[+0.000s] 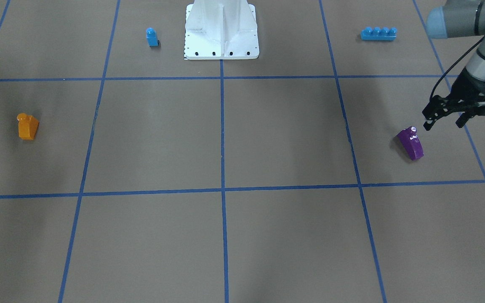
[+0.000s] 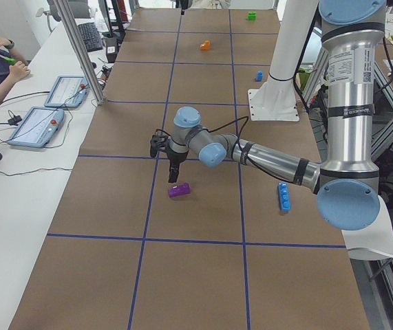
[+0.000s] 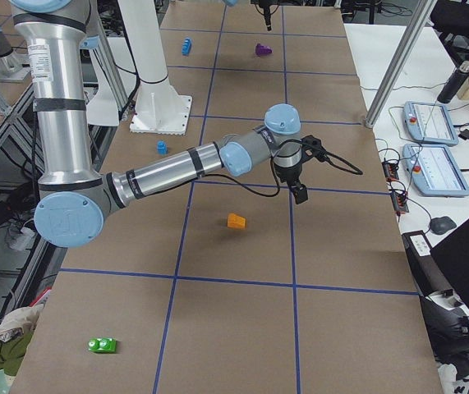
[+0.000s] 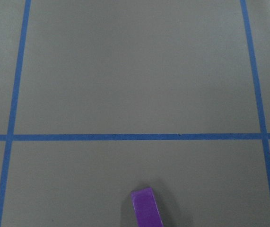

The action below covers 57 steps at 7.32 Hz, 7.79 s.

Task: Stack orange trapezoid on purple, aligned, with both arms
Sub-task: 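Lower the left gripper onto the purple trapezoid block and grasp it, then carry the purple block with the left gripper to the table center, then release the purple block with the left gripper while the right gripper approaches the orange block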

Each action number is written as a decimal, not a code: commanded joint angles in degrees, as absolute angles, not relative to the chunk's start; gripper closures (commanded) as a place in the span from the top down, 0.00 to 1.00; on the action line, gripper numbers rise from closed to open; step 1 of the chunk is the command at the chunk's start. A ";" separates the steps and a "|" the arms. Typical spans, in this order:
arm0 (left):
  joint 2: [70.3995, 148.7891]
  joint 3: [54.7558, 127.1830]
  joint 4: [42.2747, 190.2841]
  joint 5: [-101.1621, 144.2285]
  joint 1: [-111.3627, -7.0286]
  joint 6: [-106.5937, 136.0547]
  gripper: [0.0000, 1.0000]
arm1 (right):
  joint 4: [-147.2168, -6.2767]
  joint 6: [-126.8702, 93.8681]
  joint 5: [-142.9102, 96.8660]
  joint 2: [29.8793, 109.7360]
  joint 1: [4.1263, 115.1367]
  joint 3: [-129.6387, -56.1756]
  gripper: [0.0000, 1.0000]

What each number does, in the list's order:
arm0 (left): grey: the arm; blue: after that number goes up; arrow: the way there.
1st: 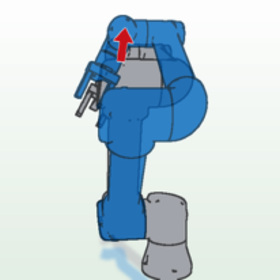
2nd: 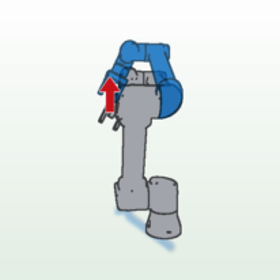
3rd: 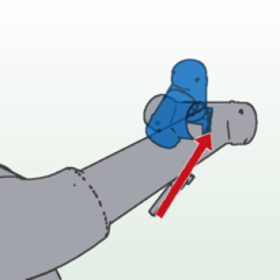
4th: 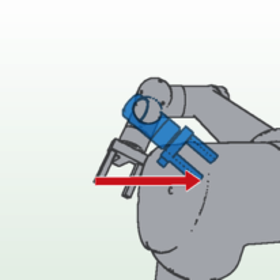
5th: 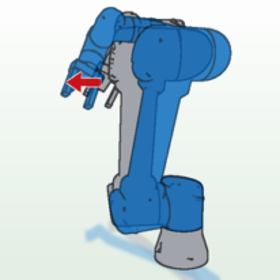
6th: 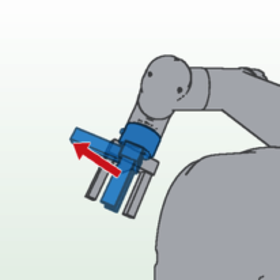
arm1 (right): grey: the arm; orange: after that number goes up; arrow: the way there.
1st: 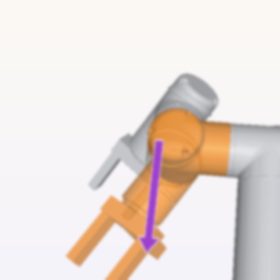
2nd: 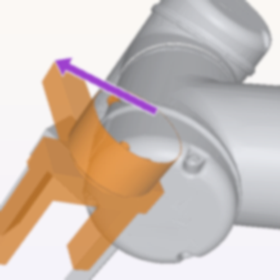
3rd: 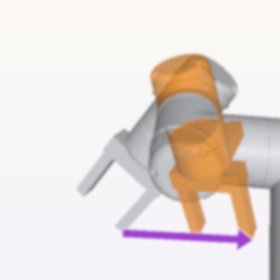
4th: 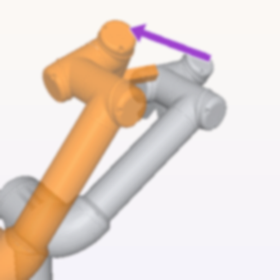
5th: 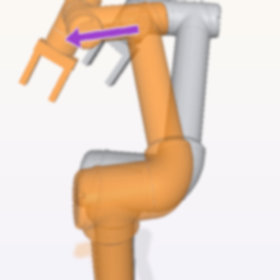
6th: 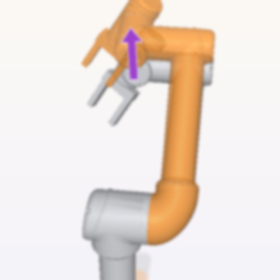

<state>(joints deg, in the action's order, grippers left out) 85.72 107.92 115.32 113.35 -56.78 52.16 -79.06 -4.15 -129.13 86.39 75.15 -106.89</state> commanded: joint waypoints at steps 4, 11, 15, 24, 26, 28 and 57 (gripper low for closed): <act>82.70 98.81 130.93 108.90 -48.26 60.19 1.00 | -78.66 -4.39 -129.02 86.48 74.97 -106.88 1.00; 83.23 97.03 133.33 104.43 -45.26 60.82 0.00 | -78.66 -4.48 -129.11 86.48 74.79 -107.31 1.00; 87.69 103.77 130.21 103.01 -45.26 61.43 0.00 | -78.66 -4.48 -129.11 86.49 74.71 -107.23 1.00; 132.86 91.44 98.70 93.61 -26.12 69.26 0.00 | -78.75 -4.57 -129.11 86.57 74.71 -107.22 1.00; 136.75 85.89 98.79 93.60 -24.62 69.26 0.00 | -78.75 -4.57 -129.11 86.57 74.71 -107.14 1.00; 136.76 85.69 98.70 93.52 -22.95 69.26 0.00 | -78.75 -4.57 -129.11 86.57 74.71 -107.14 1.00; 107.52 119.00 79.98 120.76 -54.99 22.37 1.00 | -46.36 -48.81 -119.05 106.68 57.96 -107.49 0.98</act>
